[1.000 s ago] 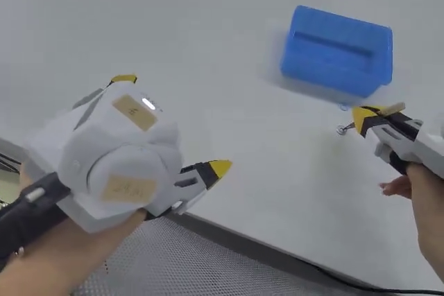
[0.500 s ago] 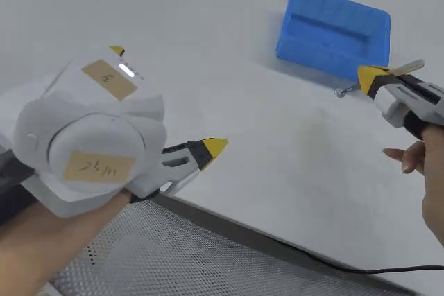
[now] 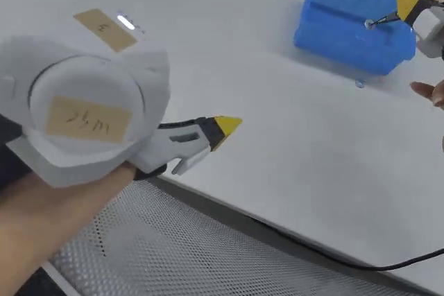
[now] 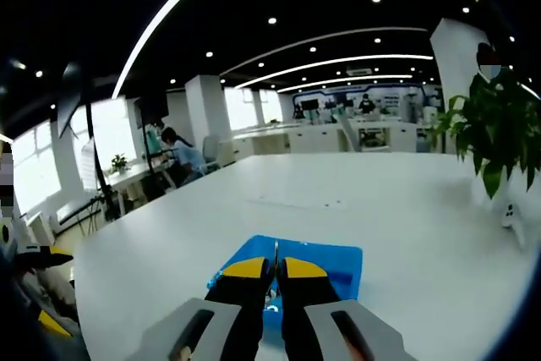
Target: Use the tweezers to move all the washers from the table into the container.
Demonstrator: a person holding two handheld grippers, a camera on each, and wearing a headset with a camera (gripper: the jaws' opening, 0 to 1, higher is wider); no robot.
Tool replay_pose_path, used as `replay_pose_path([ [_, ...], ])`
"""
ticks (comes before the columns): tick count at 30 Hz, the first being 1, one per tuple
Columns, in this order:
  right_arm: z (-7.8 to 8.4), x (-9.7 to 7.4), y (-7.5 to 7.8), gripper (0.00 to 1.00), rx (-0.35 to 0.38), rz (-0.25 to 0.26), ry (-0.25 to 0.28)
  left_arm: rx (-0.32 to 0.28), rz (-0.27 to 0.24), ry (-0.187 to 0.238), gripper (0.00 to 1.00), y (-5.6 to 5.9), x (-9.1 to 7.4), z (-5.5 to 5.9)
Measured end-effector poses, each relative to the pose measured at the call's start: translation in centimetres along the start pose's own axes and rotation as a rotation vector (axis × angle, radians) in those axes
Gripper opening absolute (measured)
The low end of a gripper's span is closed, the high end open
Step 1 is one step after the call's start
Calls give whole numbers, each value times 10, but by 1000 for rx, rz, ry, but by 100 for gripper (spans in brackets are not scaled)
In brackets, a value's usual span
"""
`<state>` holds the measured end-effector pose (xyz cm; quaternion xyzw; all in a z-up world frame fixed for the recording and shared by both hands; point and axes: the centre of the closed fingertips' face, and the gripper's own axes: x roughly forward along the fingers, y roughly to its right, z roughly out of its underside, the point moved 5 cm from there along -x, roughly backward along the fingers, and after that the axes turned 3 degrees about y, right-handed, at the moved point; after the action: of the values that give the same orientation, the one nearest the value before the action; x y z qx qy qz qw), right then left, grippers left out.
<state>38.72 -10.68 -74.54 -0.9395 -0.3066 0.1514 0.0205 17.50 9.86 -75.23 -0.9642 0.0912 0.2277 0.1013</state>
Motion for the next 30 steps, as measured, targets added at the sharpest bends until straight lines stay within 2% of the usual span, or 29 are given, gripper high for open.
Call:
replay_pose_path([
  [1,3,5,3,2,-11,3,-12,0,-3,1,94,0,0,0],
  [4,18,20,9,2,-66,24,-98,-6,-5,2,94,-1,2,0],
  [8,32,37,14,3,-90,31,-155,2,-12,-12,94,-2,3,2],
  [9,37,40,15,3,-109,32,-187,5,-14,-12,94,-2,3,2],
  [12,39,48,20,3,-147,45,-218,3,-12,-7,93,-3,3,2],
  [13,39,53,19,3,-150,33,-227,-1,-11,-7,93,-3,3,2],
  [15,43,53,15,3,-140,19,-252,1,-9,-12,93,-3,3,3],
  [18,39,51,13,3,-150,11,-251,8,-10,-13,92,-3,2,2],
  [21,39,49,13,4,-129,3,-276,9,-11,-11,92,-4,1,1],
  [24,35,45,13,4,-150,-3,-270,2,-10,-5,92,-4,1,0],
  [26,22,38,11,4,-149,-9,-226,6,-10,-10,92,-4,1,1],
  [27,13,34,6,4,-142,-45,-178,9,-8,-11,92,-4,1,1],
  [28,9,30,4,4,-145,-47,-170,12,-9,-13,92,-4,1,1],
  [30,-3,19,-1,4,-187,-65,-120,13,-9,-21,92,-4,1,2],
])
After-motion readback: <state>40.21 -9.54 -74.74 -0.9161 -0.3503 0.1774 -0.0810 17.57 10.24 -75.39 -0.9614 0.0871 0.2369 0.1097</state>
